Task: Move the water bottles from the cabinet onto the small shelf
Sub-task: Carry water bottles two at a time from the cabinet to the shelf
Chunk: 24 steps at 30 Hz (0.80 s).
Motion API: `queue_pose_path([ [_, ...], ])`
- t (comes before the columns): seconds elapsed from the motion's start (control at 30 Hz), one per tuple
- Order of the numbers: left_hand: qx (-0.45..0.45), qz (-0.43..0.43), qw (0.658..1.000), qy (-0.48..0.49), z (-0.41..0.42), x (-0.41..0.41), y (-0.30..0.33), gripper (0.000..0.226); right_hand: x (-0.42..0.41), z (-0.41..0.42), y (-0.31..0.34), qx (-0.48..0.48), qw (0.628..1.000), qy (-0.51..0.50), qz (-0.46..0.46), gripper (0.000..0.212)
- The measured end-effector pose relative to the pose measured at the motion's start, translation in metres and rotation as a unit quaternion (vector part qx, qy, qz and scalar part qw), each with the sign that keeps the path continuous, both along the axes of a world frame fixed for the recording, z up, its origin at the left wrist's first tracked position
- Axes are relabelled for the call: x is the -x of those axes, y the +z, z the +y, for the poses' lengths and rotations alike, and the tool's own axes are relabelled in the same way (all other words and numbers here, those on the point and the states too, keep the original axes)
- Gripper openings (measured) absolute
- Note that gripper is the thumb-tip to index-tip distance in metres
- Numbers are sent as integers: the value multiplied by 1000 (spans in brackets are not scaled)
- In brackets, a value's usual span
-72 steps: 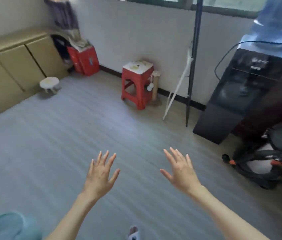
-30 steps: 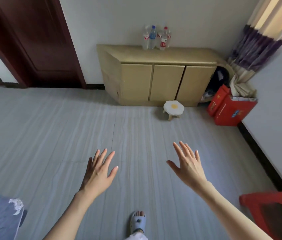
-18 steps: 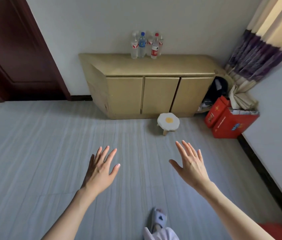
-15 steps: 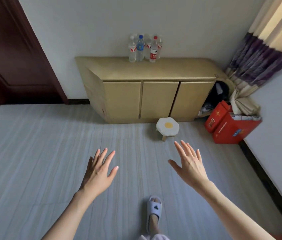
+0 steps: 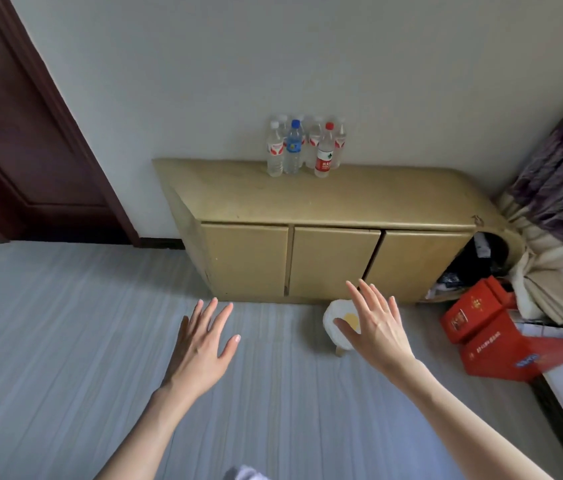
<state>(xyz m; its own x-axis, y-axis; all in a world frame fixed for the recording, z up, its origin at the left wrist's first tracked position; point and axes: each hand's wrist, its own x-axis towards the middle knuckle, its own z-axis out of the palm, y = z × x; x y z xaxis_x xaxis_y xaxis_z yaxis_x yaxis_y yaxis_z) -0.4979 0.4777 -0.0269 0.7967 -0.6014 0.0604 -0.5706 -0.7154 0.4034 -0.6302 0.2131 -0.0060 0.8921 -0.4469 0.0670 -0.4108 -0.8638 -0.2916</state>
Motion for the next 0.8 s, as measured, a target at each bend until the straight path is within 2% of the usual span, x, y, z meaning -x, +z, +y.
queue_pose_path([
  [0.3, -7, 17, 1000, -7, -85, -166, -22, 79, -157, -89, -20, -14, 1000, -13, 0, 68],
  [0.5, 15, 13, 1000, -12, -139, -298, -10, 75, -275, -140, -3, -15, 1000, -26, 3, 67],
  [0.63, 11, 36, 999, -25, -179, -357, -10, 78, -328, -168, -5, -30, 999, -35, 4, 68],
  [0.8, -7, 69, 996, -47, -230, -406, -21, 81, -389, -210, -19, -30, 999, -36, 19, 84],
])
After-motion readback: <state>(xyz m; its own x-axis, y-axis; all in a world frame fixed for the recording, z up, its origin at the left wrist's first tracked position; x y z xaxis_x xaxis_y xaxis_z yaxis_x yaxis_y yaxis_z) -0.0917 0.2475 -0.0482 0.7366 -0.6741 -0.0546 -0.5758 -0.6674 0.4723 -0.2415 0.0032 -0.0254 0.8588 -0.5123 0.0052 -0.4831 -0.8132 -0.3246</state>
